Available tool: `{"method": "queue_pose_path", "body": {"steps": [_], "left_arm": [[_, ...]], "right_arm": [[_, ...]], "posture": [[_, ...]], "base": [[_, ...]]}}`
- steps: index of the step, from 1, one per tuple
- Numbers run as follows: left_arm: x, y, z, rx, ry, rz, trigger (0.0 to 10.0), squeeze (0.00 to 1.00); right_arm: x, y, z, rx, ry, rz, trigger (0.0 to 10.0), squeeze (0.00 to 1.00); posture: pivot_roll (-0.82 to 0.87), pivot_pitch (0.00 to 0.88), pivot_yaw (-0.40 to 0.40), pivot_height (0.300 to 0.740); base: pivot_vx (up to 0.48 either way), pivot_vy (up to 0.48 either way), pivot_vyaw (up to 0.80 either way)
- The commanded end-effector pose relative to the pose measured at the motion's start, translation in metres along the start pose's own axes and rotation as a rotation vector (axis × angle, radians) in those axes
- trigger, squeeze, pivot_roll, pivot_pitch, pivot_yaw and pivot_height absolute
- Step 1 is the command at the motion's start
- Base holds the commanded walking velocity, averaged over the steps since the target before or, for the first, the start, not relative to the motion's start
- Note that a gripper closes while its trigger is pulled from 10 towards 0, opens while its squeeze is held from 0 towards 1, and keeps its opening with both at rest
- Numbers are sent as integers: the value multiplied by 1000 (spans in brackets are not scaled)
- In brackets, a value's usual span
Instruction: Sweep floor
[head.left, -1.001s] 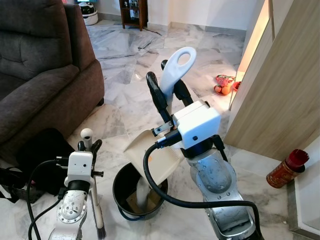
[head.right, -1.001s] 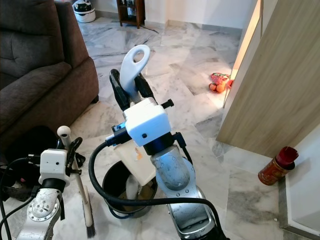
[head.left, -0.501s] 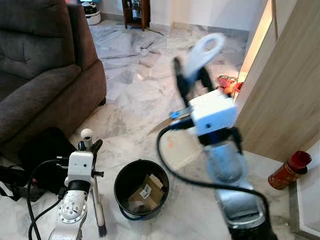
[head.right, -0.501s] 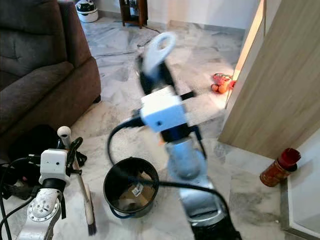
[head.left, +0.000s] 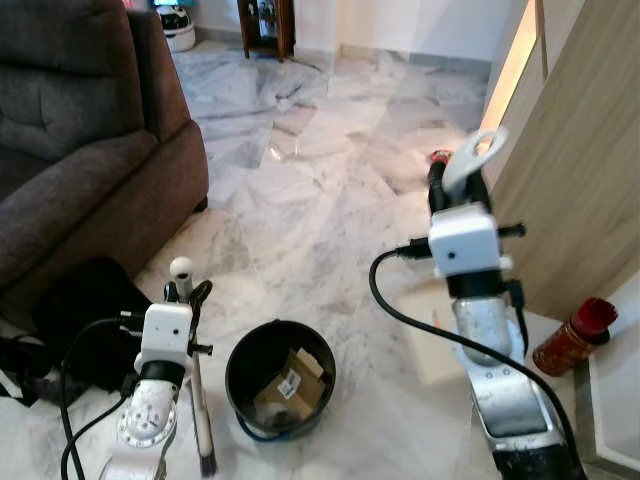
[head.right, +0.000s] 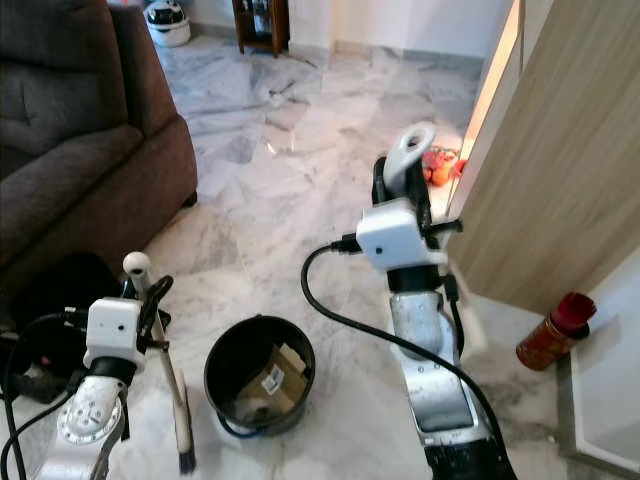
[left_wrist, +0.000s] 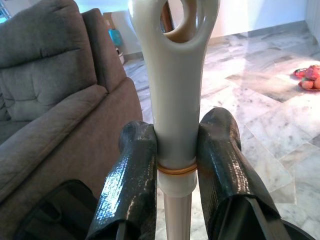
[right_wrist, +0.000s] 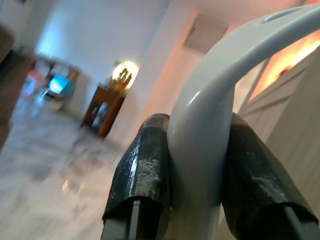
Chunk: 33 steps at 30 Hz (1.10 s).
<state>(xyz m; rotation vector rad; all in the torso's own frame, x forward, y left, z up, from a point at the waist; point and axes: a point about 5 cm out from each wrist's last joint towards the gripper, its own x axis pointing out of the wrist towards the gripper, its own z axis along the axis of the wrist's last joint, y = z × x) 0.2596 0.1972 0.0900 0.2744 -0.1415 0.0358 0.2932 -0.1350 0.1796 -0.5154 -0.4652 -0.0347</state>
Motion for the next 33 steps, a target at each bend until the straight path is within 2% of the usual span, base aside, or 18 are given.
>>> {"method": "queue_pose_path", "body": {"steps": [1, 6, 10, 12, 15, 17, 33], "left_arm": [[0, -1, 4, 6, -29, -21, 10000, 0], [-5, -3, 3, -2, -17, -39, 10000, 0], [-7, -5, 2, -4, -13, -55, 10000, 0], [-8, -5, 2, -5, -15, -63, 10000, 0], [-11, -4, 3, -6, -25, -64, 10000, 0], [-12, -3, 4, -4, -27, -64, 10000, 0], [-19, -8, 11, -8, -45, -99, 10000, 0]], "right_arm": [[-5, 4, -5, -17, -17, 23, 10000, 0], [-14, 5, -25, -75, 31, 22, 10000, 0], [-20, 6, -38, -63, 80, 26, 10000, 0], [-24, 7, -47, -16, 127, 26, 10000, 0], [-29, 7, -62, 113, 218, -20, 10000, 0], [-30, 7, -66, 145, 231, -36, 10000, 0], [-38, 4, -89, 194, 296, -77, 10000, 0]], "posture": [[95, 52, 24, 740], [93, 57, 23, 740], [93, 60, 23, 740], [91, 62, 22, 740], [90, 68, 21, 740], [91, 69, 21, 740], [91, 91, 15, 740]], "base": [[0, 0, 0], [0, 0, 0], [0, 0, 0], [0, 0, 0], [0, 0, 0], [0, 0, 0], [0, 0, 0]]}}
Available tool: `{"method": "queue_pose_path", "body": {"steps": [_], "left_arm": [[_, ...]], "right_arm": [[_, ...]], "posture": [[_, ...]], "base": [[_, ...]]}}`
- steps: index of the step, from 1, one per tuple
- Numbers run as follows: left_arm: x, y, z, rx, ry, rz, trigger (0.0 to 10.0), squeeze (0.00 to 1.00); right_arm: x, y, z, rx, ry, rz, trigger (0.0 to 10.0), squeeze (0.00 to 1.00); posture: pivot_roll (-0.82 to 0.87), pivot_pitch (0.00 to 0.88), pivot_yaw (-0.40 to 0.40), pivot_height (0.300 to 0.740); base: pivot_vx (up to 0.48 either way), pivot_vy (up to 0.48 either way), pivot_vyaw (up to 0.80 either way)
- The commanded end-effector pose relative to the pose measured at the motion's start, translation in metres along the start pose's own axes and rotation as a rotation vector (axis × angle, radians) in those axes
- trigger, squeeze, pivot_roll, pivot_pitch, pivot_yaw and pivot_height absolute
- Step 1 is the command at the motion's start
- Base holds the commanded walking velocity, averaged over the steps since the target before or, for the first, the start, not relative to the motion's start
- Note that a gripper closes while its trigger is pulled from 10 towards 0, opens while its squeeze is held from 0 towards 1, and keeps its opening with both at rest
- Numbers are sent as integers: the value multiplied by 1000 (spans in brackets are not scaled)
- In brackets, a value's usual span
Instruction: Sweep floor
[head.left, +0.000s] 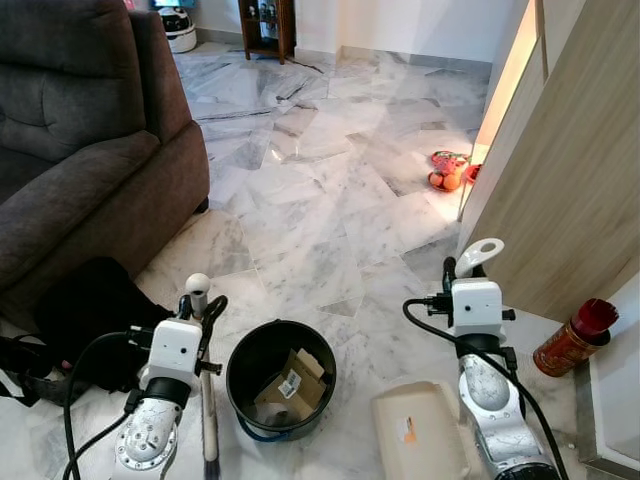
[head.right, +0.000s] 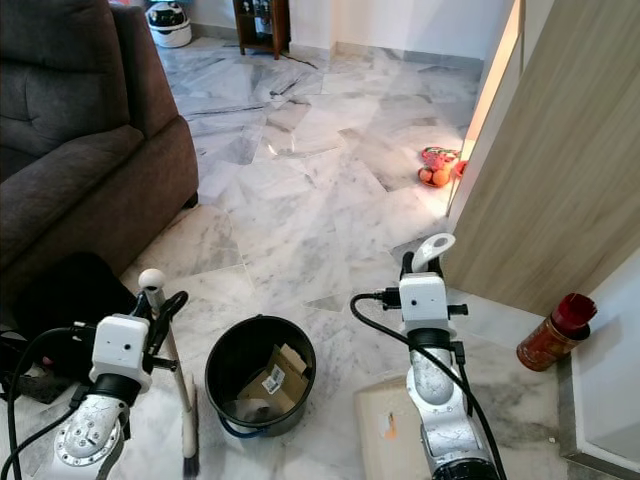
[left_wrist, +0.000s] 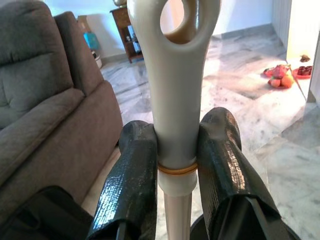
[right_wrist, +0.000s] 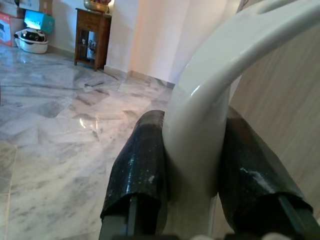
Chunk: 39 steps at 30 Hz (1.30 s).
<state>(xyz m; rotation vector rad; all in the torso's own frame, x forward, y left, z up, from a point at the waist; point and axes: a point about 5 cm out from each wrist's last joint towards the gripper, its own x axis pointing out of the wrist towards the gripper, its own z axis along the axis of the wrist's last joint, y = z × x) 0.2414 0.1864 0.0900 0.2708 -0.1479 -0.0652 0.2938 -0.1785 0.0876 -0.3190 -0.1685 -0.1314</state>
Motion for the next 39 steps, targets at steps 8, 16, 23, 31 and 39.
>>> {"method": "queue_pose_path", "body": {"steps": [8, 16, 23, 31, 39], "left_arm": [[1, 3, -3, -6, 1, 50, 10000, 0], [5, 1, -1, -11, -7, 44, 10000, 0], [5, 1, -1, -8, -10, 45, 10000, 0], [4, 1, 0, -7, -11, 45, 10000, 0], [5, 1, 0, -7, -13, 45, 10000, 0]], "right_arm": [[6, 5, 3, 75, -14, 10, 10000, 0], [7, 4, 2, 89, -12, 9, 10000, 0], [7, 8, 2, 104, -12, 23, 10000, 0], [7, 10, 2, 105, -12, 32, 10000, 0], [6, 11, 2, 103, -11, 42, 10000, 0]], "posture": [[72, 104, 4, 740], [70, 108, 5, 740], [68, 119, 8, 740], [69, 121, 10, 740], [65, 126, 8, 740]], "base": [[0, 0, 0], [0, 0, 0], [0, 0, 0], [0, 0, 0], [0, 0, 0]]}}
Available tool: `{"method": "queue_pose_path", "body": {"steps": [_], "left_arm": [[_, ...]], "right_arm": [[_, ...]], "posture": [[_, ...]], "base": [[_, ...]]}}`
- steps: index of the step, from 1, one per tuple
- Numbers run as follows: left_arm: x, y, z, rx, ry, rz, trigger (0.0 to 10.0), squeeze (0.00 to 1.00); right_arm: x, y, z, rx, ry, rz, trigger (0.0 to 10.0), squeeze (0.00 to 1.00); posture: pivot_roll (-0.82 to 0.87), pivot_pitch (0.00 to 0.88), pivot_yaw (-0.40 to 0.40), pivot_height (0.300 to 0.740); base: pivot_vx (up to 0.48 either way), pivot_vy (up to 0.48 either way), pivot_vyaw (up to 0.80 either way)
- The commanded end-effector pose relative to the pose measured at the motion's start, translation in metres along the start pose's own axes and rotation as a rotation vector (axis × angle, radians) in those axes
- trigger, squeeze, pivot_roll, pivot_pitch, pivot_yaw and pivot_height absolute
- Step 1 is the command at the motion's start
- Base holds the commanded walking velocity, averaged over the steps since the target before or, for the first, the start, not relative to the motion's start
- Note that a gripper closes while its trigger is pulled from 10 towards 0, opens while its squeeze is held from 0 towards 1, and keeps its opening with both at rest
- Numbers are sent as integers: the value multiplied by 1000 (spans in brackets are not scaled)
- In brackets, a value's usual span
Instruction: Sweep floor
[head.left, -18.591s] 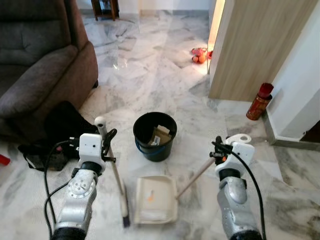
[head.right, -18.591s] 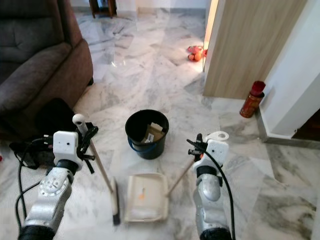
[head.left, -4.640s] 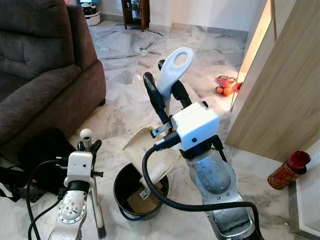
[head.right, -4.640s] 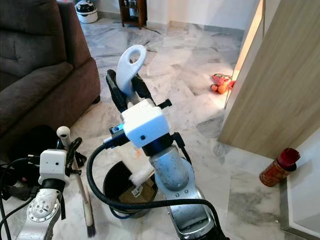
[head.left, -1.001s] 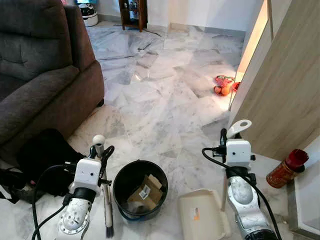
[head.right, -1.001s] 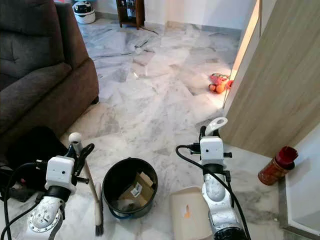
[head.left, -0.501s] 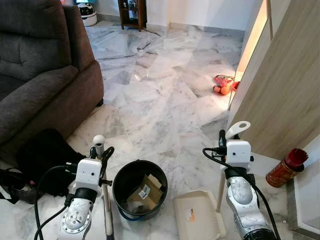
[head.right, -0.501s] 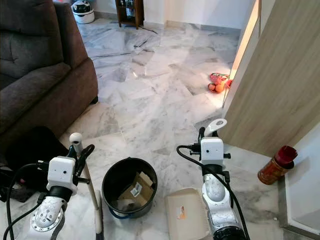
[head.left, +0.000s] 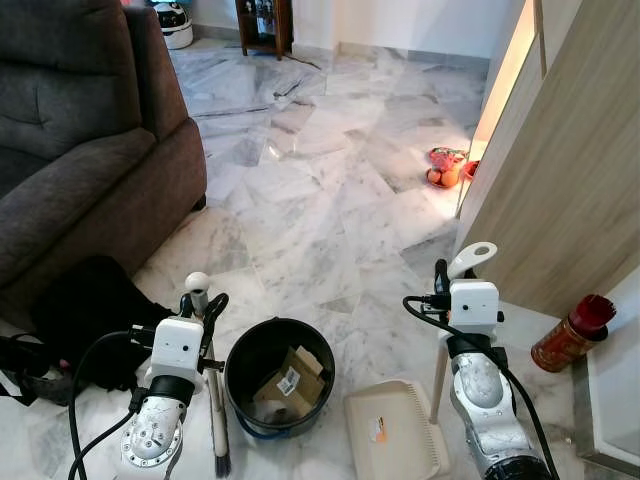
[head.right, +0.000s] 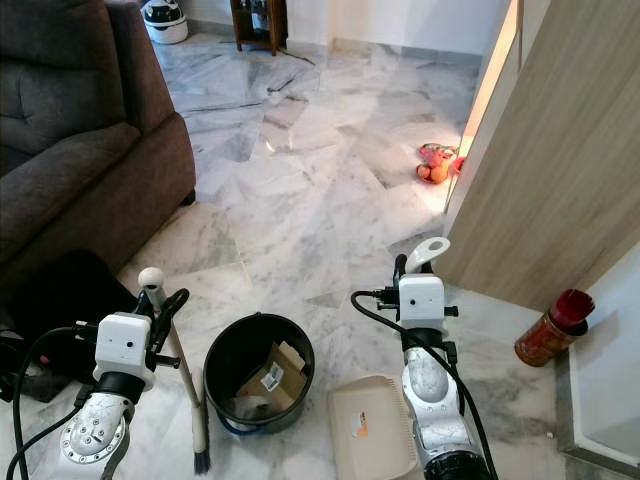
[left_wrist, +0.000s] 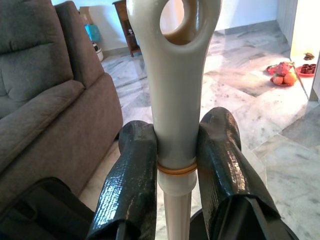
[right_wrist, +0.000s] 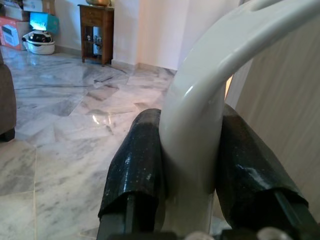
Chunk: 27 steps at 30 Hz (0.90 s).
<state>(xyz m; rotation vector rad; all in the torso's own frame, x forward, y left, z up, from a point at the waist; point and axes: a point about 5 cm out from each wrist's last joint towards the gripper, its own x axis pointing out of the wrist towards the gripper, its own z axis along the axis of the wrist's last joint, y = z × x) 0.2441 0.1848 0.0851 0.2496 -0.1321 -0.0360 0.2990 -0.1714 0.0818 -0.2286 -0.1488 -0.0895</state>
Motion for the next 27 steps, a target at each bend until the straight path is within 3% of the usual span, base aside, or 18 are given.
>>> {"method": "queue_pose_path", "body": {"steps": [1, 27], "left_arm": [[3, 3, 5, 12, -33, 17, 10000, 0], [2, 2, 5, 14, -38, 20, 10000, 0]], "right_arm": [[3, 2, 5, 10, -30, 6, 10000, 0], [4, 8, 5, 4, -33, 24, 10000, 0]], "posture": [[65, 126, 8, 740], [68, 96, 6, 740]], "base": [[0, 0, 0], [-9, 0, 0]]}}
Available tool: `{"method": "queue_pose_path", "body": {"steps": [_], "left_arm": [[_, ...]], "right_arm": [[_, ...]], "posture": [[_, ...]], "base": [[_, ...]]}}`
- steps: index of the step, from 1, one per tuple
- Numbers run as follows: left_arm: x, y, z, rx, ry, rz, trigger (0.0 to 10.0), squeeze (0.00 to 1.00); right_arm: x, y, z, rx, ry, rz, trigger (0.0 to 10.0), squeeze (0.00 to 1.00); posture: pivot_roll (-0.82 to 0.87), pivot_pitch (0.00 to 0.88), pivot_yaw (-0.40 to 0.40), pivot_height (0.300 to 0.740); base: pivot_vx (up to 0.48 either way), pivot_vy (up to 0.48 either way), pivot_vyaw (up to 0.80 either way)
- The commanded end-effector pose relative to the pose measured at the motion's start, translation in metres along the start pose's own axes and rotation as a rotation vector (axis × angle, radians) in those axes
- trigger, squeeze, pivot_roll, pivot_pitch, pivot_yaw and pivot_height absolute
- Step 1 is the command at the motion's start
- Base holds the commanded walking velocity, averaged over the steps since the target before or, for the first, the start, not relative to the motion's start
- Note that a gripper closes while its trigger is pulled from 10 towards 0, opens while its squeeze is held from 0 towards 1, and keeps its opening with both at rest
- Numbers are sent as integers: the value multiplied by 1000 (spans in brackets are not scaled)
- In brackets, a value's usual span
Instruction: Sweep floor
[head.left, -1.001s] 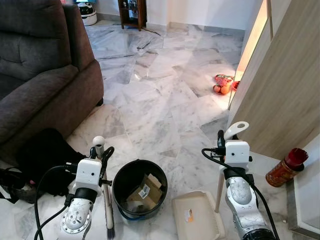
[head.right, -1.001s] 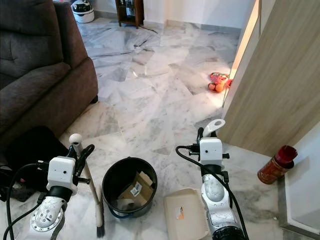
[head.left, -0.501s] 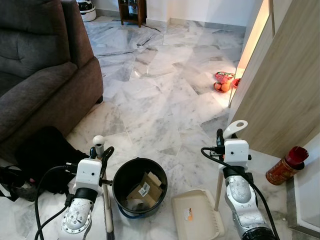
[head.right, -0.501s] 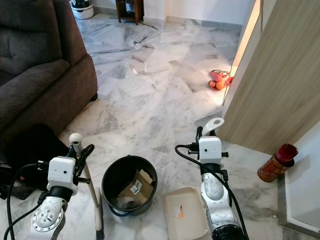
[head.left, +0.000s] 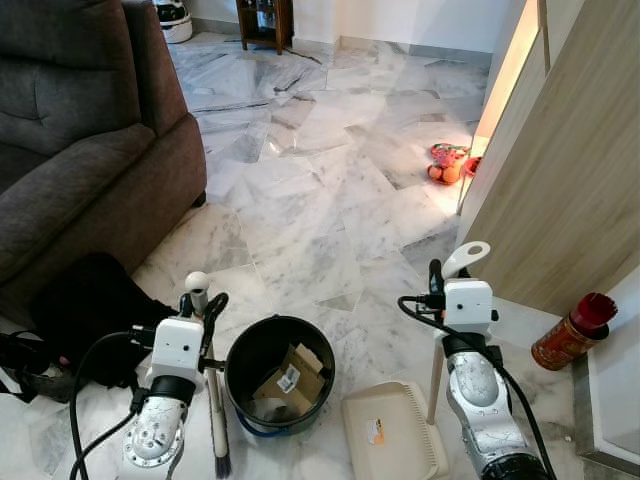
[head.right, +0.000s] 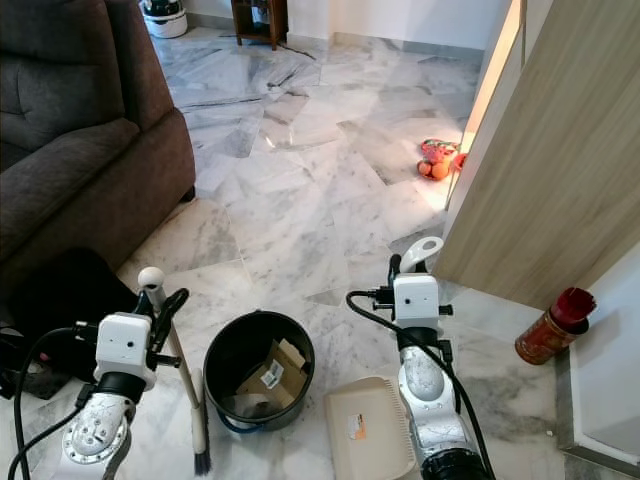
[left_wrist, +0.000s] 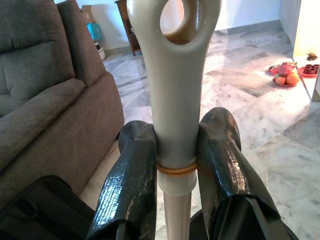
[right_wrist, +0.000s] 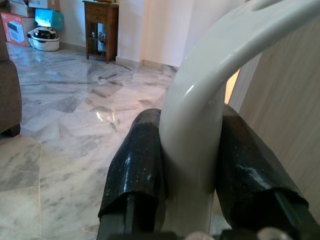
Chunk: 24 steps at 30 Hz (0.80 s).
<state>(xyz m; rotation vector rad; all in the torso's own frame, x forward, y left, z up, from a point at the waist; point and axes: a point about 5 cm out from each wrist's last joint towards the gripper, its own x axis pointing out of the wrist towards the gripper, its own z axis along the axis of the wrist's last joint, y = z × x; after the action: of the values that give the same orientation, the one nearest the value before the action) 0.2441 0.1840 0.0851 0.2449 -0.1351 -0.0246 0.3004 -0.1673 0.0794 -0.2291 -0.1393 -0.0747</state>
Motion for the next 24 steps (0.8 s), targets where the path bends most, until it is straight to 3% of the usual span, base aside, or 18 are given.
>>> {"method": "queue_pose_path", "body": {"steps": [1, 24], "left_arm": [[2, 3, 5, 19, -36, 9, 10000, 0], [2, 3, 5, 19, -37, 13, 10000, 0]], "right_arm": [[4, 3, 7, 3, -41, 7, 10000, 0], [4, 3, 6, 0, -42, 9, 10000, 0]], "posture": [[68, 93, 7, 740], [69, 96, 2, 740]], "base": [[-247, 0, 0], [-253, 0, 0]]}}
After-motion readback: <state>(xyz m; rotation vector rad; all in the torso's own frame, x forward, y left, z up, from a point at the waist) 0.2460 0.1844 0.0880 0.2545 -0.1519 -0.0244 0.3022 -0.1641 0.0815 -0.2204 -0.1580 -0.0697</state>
